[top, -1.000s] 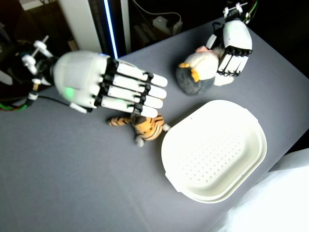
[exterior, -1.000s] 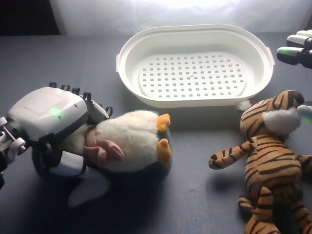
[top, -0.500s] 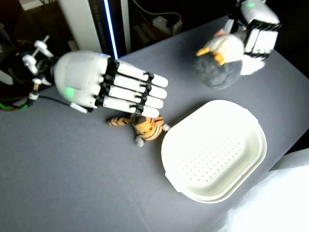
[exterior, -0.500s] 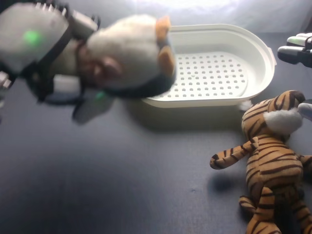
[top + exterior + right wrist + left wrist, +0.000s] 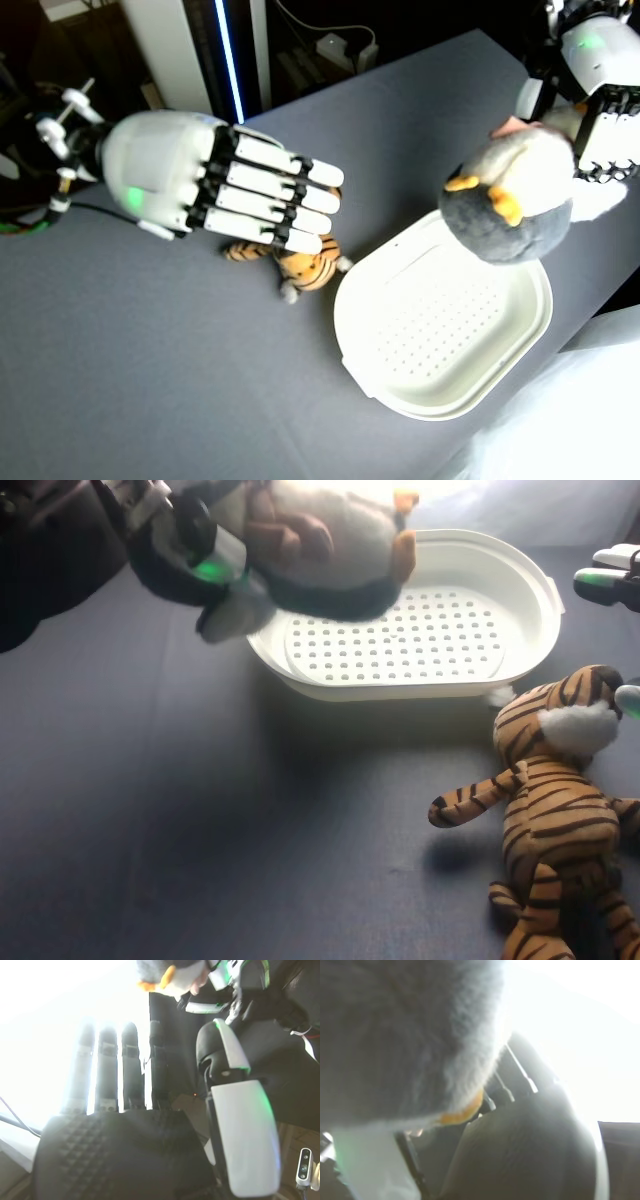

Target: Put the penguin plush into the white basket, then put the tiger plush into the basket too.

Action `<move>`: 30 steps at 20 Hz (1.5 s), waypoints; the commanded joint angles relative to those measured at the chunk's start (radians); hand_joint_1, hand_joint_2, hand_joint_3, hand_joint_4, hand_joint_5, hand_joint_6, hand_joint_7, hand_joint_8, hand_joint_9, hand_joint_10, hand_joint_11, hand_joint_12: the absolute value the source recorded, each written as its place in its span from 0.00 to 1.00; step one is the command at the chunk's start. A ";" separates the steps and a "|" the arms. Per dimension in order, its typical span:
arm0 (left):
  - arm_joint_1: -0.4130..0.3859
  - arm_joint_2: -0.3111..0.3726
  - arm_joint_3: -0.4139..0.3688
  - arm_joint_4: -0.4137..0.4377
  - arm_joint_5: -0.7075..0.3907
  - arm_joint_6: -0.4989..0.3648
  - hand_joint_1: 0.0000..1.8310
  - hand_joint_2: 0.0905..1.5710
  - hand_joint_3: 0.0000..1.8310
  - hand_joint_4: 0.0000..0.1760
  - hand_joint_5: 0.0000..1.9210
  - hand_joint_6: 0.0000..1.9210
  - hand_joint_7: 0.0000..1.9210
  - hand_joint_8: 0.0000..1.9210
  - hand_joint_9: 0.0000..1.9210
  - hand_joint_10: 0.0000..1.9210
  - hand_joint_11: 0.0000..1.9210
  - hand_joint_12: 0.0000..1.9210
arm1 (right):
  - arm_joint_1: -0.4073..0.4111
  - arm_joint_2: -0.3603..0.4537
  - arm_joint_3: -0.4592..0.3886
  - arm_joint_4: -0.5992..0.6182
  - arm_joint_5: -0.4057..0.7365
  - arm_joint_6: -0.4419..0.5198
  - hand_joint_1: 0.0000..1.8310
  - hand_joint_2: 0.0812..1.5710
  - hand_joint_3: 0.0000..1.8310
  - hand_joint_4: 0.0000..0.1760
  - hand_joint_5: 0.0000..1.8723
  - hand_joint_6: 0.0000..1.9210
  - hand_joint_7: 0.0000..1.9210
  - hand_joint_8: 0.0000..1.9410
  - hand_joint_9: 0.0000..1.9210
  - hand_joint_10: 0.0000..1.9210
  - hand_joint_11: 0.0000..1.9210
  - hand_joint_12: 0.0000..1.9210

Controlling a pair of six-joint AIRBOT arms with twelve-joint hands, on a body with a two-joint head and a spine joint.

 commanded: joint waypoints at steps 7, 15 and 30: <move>0.036 -0.002 0.020 -0.092 -0.092 0.052 0.65 0.49 0.00 0.00 0.30 0.00 0.34 0.00 0.40 0.00 0.34 0.29 | 0.003 0.004 0.003 0.014 0.120 0.011 0.41 0.79 0.00 0.10 0.25 0.00 0.19 0.00 0.17 0.00 0.12 0.15; 0.077 0.009 -0.019 -0.093 -0.158 0.044 0.53 0.48 0.00 1.00 0.01 0.00 0.04 0.00 0.09 0.00 0.00 0.46 | 0.002 0.011 0.000 0.004 0.121 0.012 0.40 0.79 0.00 0.17 0.25 0.00 0.19 0.00 0.17 0.00 0.13 0.13; 0.377 0.220 -0.371 0.168 -0.811 -0.292 0.38 0.39 0.00 1.00 0.00 0.00 0.00 0.00 0.00 0.00 0.00 0.00 | -0.042 0.097 -0.074 -0.261 -0.164 0.003 0.48 0.69 0.00 0.54 0.18 0.00 0.22 0.01 0.27 0.01 0.26 0.12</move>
